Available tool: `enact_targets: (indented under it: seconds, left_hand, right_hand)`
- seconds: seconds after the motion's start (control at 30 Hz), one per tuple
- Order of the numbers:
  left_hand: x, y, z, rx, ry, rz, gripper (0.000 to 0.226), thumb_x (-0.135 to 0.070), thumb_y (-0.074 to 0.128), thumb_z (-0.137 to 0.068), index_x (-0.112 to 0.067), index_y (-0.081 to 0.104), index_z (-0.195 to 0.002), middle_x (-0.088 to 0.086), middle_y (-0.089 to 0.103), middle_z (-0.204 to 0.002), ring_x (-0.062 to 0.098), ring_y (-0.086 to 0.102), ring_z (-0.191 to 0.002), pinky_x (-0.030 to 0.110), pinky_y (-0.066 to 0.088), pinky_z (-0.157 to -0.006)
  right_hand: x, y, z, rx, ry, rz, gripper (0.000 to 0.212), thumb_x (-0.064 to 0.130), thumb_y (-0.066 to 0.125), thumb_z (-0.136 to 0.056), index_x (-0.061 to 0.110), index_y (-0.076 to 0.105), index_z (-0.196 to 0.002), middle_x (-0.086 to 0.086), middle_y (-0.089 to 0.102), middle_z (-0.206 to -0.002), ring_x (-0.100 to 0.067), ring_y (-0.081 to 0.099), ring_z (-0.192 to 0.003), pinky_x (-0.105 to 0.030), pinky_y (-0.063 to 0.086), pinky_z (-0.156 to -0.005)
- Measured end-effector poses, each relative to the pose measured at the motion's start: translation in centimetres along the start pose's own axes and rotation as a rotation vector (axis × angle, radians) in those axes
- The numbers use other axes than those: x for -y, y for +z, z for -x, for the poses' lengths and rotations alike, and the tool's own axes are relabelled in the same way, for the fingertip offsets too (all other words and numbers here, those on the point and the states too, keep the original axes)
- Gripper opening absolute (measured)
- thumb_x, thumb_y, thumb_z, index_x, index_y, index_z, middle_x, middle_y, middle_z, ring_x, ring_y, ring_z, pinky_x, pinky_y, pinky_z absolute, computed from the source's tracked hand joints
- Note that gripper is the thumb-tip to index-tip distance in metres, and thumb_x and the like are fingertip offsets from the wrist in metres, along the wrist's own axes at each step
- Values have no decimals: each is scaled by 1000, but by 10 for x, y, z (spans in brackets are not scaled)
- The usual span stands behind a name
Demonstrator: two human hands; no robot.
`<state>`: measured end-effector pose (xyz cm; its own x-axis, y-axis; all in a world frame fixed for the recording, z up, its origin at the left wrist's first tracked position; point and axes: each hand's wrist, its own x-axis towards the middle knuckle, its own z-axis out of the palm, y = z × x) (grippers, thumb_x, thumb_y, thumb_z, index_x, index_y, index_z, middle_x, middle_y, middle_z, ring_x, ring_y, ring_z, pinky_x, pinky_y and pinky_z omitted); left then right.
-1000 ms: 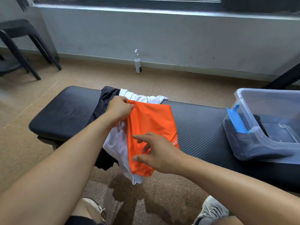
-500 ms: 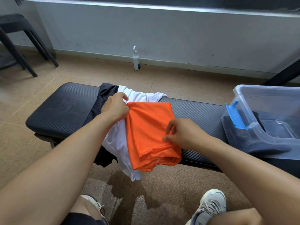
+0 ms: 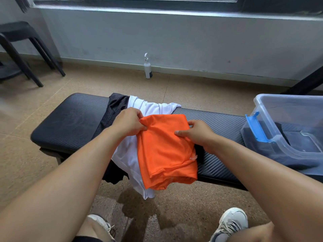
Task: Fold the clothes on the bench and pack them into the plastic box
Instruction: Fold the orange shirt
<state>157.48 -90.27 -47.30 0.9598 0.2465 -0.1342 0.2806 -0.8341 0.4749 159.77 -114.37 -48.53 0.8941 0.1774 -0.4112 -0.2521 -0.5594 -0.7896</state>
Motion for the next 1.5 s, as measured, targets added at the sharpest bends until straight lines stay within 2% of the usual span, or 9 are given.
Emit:
enact_targets:
  seconds: [0.27, 0.4, 0.53, 0.67, 0.83, 1.03, 1.17, 1.3, 1.5]
  left_hand:
    - [-10, -17, 10, 88, 109, 323, 25, -6, 77, -69, -14, 58, -84, 5, 70, -75, 30, 70, -74, 45, 58, -79]
    - [-14, -23, 15, 251, 142, 471, 44, -2, 79, -78, -21, 61, -113, 2, 72, -89, 14, 69, -78, 28, 55, -74]
    - [-20, -28, 21, 349, 204, 379, 6, -8, 76, -84, -14, 77, -86, -4, 73, -78, 6, 65, -73, 16, 47, -66]
    - [-23, -29, 17, 174, 251, 330, 17, -16, 84, -79, -6, 70, -78, -2, 59, -68, 9, 54, -66, 27, 44, -67]
    - [-40, -41, 15, -187, 348, 421, 19, -21, 90, -72, -21, 72, -78, -11, 63, -66, -4, 53, -55, 17, 45, -60]
    - [-64, -62, 24, -549, 681, 578, 16, -12, 85, -75, -15, 76, -87, 5, 69, -92, 19, 67, -84, 34, 55, -73]
    - [-52, -48, 30, -325, 622, 509, 20, -11, 88, -72, -17, 75, -85, 1, 72, -95, 14, 69, -87, 34, 57, -81]
    - [-28, -20, 47, 80, 483, 236, 29, -10, 89, -73, -31, 69, -73, -13, 70, -107, 13, 67, -99, 23, 52, -87]
    - [-20, -11, 72, 372, 421, 18, 29, -40, 92, -66, -22, 71, -73, -22, 70, -116, 3, 65, -100, 21, 49, -86]
  right_hand:
    - [15, -19, 11, 149, 21, -337, 34, -14, 56, -82, 7, 72, -104, -17, 77, -105, -29, 72, -94, -39, 59, -89]
    - [15, -33, 19, 144, -25, -330, 30, -6, 61, -84, 13, 72, -106, -7, 78, -98, -17, 74, -83, -27, 58, -65]
    - [12, -34, 24, 126, -67, -269, 17, 8, 74, -88, 14, 76, -104, -2, 79, -98, -15, 76, -89, -24, 58, -69]
    - [12, -38, 25, -6, -176, -174, 16, 10, 72, -91, 15, 78, -106, 0, 79, -100, -17, 75, -96, -35, 59, -90]
    - [31, -49, 29, -325, -476, -130, 21, 10, 68, -87, 29, 74, -92, 8, 75, -86, -12, 70, -82, -44, 62, -78]
    - [55, -62, 63, -577, -866, -168, 27, 0, 62, -91, 26, 64, -95, 13, 65, -79, 4, 54, -72, -17, 45, -65]
    - [32, -63, 64, -466, -682, 150, 23, 2, 67, -87, 24, 64, -93, 12, 64, -76, -4, 56, -68, -20, 45, -63]
    - [-2, -58, 67, -25, -373, 601, 30, 13, 69, -86, 34, 49, -79, 5, 64, -84, -19, 62, -83, -34, 47, -74]
    - [-11, -55, 82, 282, -384, 839, 35, 31, 70, -92, 35, 39, -76, 9, 55, -83, -15, 52, -79, -34, 41, -71]
